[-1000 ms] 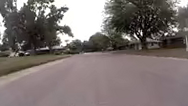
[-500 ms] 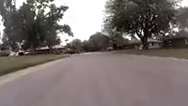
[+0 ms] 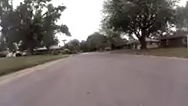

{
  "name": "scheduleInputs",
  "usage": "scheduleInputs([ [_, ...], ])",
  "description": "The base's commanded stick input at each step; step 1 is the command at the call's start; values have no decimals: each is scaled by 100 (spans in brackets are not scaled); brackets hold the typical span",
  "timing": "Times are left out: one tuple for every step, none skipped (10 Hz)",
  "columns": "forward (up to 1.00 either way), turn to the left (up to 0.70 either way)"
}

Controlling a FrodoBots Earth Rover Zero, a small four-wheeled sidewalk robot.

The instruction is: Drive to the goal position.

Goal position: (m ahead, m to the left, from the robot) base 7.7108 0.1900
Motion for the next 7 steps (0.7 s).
scheduleInputs([
  [50,0],
  [64,0],
  [70,0],
  [70,0],
  [70,0],
  [70,0],
  [70,0],
])
